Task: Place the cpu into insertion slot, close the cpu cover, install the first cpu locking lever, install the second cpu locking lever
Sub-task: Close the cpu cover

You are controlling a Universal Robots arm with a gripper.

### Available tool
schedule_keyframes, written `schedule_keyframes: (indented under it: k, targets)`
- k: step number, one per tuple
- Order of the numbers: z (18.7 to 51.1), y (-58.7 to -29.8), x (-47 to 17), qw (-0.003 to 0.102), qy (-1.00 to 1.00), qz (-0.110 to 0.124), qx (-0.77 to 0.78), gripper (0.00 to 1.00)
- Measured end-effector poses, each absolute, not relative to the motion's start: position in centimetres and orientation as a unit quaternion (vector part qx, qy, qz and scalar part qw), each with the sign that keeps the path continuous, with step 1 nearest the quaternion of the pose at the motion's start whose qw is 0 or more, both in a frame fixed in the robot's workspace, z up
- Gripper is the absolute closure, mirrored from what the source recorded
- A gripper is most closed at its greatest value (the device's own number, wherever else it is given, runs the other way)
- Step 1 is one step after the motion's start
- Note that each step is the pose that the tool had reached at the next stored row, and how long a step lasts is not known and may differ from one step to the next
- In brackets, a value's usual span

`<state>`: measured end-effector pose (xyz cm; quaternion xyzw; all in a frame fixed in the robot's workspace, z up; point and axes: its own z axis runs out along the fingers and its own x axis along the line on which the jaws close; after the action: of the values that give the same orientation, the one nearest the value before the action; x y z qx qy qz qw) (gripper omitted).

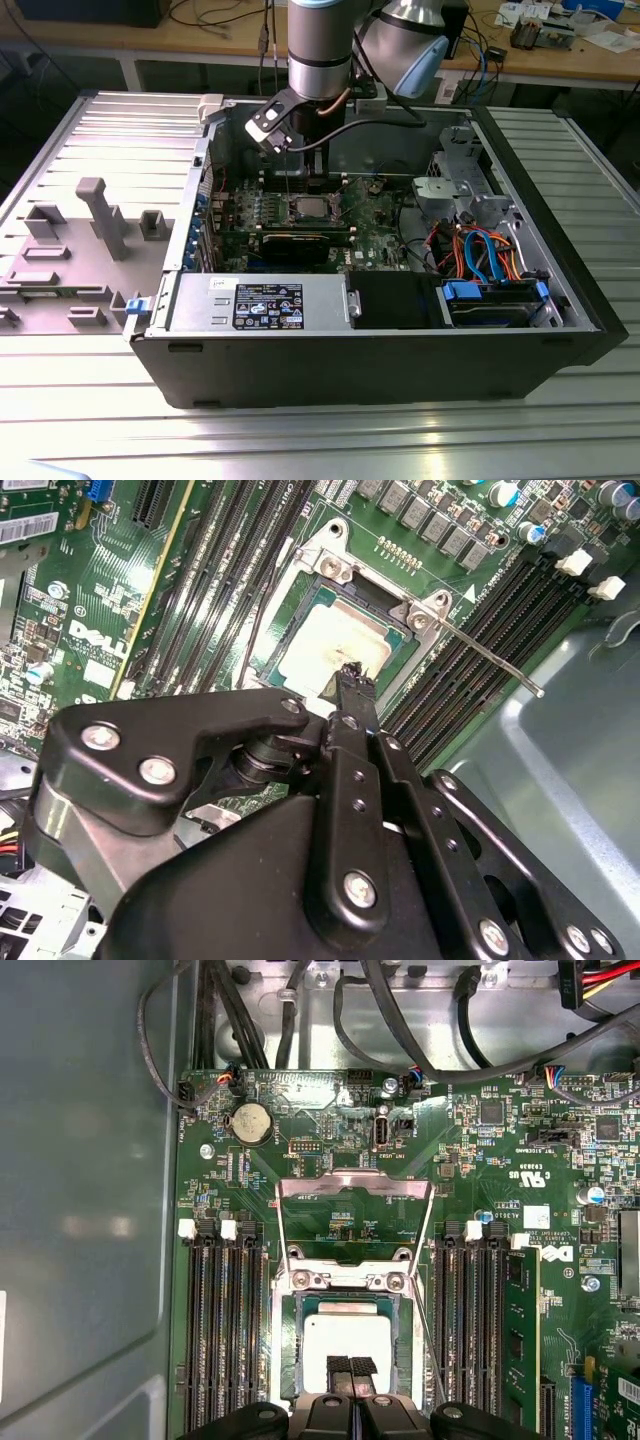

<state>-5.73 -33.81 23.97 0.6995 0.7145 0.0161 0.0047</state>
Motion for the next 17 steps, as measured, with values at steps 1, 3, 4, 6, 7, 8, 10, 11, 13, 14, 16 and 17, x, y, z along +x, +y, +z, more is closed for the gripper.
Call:
schedule_keyframes:
  k: [1,3,4,6,7,8,10,11,13,14,16,17]
  targets:
    - [24.0,-33.8,-5.7,0.005,0.714,0.016,0.699,0.89]
    - [24.1,-33.8,-5.7,0.005,0.715,0.016,0.699,0.89]
    - [24.2,-33.8,-5.7,0.005,0.714,0.016,0.699,0.89]
    - [24.3,-33.8,-5.7,0.005,0.714,0.016,0.699,0.89]
    - [24.5,-33.8,-5.7,0.005,0.714,0.016,0.699,0.89]
    - [24.6,-33.8,-5.7,0.005,0.714,0.016,0.699,0.89]
    - [24.9,-33.8,-5.7,0.005,0.714,0.016,0.699,0.89]
    - [24.9,-33.8,-5.7,0.005,0.714,0.016,0.699,0.89]
    - [25.1,-33.8,-5.7,0.005,0.714,0.016,0.699,0.89]
    - [25.1,-33.8,-5.7,0.005,0.714,0.016,0.699,0.89]
    - [25.2,-33.8,-5.7,0.005,0.714,0.016,0.699,0.89]
    - [25.2,-33.8,-5.7,0.005,0.714,0.016,0.699,0.89]
